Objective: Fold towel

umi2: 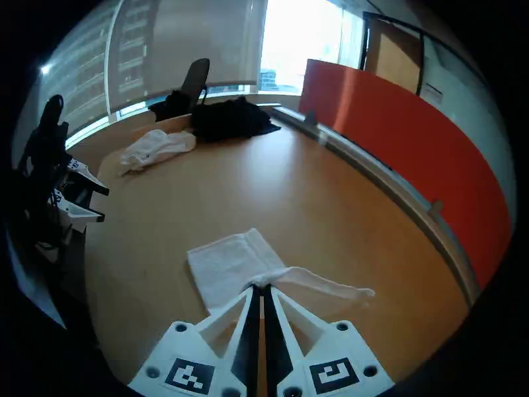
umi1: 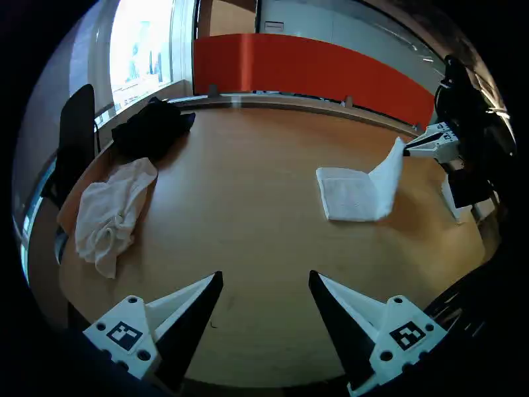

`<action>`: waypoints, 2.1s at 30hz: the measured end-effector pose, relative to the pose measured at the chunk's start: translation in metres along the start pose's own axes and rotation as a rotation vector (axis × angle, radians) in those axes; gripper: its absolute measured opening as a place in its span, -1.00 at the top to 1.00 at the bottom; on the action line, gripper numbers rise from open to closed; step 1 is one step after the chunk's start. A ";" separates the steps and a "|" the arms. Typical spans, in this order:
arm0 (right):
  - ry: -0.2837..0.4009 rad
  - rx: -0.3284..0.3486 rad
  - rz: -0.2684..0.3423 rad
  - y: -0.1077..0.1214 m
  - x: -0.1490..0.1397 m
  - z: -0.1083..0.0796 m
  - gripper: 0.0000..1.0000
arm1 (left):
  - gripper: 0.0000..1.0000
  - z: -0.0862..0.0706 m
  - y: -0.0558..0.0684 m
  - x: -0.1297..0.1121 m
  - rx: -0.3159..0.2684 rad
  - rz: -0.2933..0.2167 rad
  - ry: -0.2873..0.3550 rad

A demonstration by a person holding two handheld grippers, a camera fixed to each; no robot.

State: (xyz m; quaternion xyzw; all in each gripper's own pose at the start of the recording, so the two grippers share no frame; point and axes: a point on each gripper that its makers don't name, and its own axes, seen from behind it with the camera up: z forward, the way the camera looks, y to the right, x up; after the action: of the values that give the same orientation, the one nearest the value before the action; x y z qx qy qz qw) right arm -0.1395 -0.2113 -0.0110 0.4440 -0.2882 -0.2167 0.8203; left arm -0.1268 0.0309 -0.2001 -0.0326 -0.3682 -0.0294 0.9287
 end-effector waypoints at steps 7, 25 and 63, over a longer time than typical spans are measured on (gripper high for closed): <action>-0.015 0.060 -0.017 -0.020 0.006 0.025 0.94 | -0.93 0.001 -0.003 -0.002 0.004 -0.007 -0.002; -0.071 0.154 -0.008 -0.064 0.006 0.080 0.93 | -0.93 0.000 -0.011 -0.002 0.021 -0.027 0.002; -0.156 0.060 0.105 -0.063 -0.065 0.063 -0.77 | -0.93 -0.002 -0.014 -0.005 0.023 -0.019 0.000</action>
State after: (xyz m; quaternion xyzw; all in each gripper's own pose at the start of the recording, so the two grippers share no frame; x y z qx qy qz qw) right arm -0.2356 -0.2414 -0.0553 0.4343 -0.3802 -0.1985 0.7921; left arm -0.1303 0.0170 -0.2049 -0.0183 -0.3687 -0.0339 0.9288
